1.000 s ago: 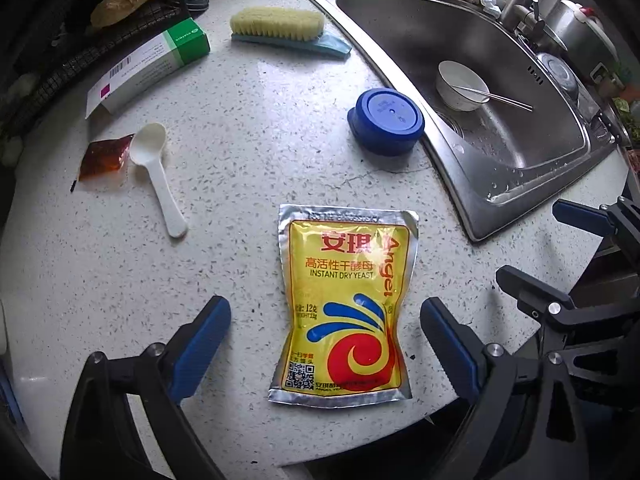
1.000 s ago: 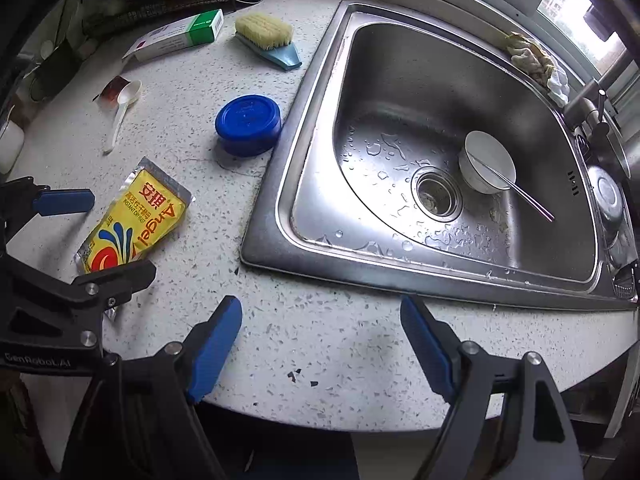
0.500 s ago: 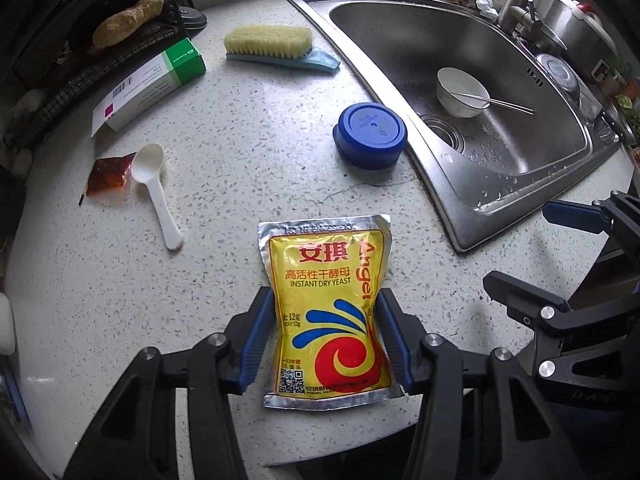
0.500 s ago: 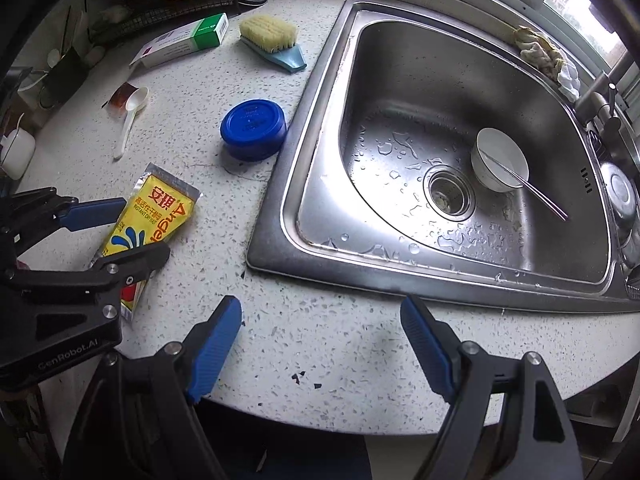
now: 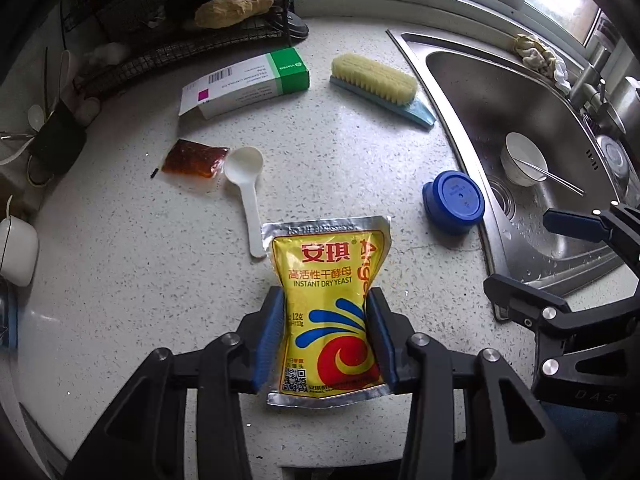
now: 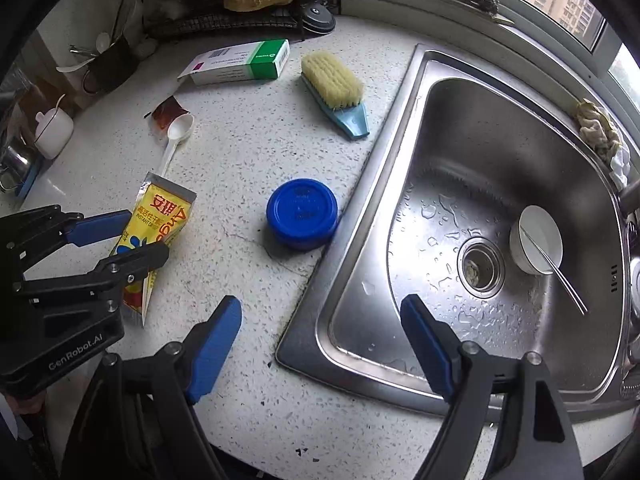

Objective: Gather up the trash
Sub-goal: 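Grasp the blue plastic lid with the right gripper while the left gripper holds the sachet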

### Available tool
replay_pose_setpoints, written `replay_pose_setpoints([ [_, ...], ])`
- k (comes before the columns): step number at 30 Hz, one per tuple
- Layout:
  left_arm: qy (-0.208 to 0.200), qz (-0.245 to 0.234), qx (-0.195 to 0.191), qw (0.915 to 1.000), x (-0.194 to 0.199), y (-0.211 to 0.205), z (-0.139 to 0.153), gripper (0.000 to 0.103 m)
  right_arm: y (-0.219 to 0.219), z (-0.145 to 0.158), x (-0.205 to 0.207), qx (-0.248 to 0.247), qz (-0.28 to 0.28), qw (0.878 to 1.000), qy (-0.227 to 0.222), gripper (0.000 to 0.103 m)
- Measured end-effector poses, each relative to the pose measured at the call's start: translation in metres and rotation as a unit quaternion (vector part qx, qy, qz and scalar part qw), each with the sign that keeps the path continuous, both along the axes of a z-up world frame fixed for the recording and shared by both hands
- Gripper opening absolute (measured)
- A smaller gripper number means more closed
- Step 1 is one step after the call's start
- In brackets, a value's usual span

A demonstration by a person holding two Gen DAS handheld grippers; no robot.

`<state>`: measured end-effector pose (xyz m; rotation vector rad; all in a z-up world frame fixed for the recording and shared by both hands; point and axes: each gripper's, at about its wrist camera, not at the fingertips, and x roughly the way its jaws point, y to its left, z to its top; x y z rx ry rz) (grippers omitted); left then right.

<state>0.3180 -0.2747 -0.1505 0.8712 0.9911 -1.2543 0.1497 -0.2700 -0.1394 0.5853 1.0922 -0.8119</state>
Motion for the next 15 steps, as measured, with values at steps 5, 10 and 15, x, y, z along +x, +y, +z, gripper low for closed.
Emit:
replay_pose_setpoints([
  [5,0.009,0.049,-0.005,0.9987,0.009,-0.004,-0.002,0.04,-0.02,-0.003,0.015,-0.008,0.062,0.998,0.002,0.08],
  [10,0.014,0.094,-0.002,0.9955,0.011,-0.006,-0.011,0.04,-0.034,-0.014,0.025,0.004,0.12,0.993,0.004,0.075],
  [15,0.012,0.129,-0.002,0.9915,0.011,-0.001,-0.016,0.04,-0.039,-0.017,0.035,0.003,0.169,0.986,0.006,0.062],
])
